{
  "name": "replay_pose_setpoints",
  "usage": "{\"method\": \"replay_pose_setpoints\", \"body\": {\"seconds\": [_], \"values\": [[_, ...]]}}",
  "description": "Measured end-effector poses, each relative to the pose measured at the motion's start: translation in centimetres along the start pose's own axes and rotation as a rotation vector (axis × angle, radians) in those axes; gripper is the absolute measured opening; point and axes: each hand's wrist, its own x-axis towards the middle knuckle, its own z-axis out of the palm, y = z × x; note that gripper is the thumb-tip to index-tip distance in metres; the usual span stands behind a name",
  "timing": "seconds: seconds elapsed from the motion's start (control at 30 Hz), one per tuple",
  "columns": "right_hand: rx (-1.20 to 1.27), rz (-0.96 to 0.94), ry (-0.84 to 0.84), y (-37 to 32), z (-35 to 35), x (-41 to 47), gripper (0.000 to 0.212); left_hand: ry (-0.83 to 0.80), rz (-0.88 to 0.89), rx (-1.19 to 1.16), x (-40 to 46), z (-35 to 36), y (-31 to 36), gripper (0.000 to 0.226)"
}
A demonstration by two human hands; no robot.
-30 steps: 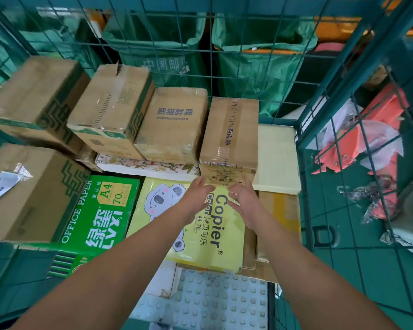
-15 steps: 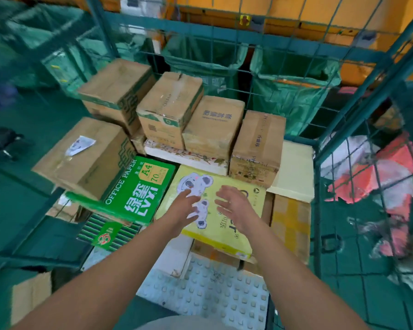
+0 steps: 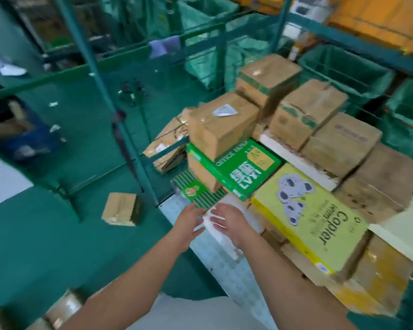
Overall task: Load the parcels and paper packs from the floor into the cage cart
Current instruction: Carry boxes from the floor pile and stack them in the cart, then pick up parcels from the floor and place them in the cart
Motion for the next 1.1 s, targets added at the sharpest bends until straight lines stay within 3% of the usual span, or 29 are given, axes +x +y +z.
{"method": "replay_pose_setpoints", "body": {"seconds": [0.23,0.43,0.6,0.8,1.1], "values": [[-0.219,0.054,-0.168,5.5,16.3,0.7,0.012,0.235,0.046,-0.254,-4.2,-16.6,-1.5,0.047],[-0.464,0.08,-0.322,9.0,26.9,-0.4,0.007,0.404,0.1,-0.487,-8.3,-26.5,-3.4,0.048],[-0.682,0.064,-0.443,11.5,32.7,-1.0,0.022,0.521,0.129,-0.671,-10.8,-31.2,-6.1,0.051],[-0.9,0.08,-0.603,15.2,39.4,-2.5,0.015,0.712,0.178,-0.919,-14.5,-36.2,-9.0,0.047],[-1.159,0.174,-0.894,19.6,46.3,-3.7,0.022,0.954,0.183,-1.244,-17.1,-39.0,-12.4,0.042]]}}
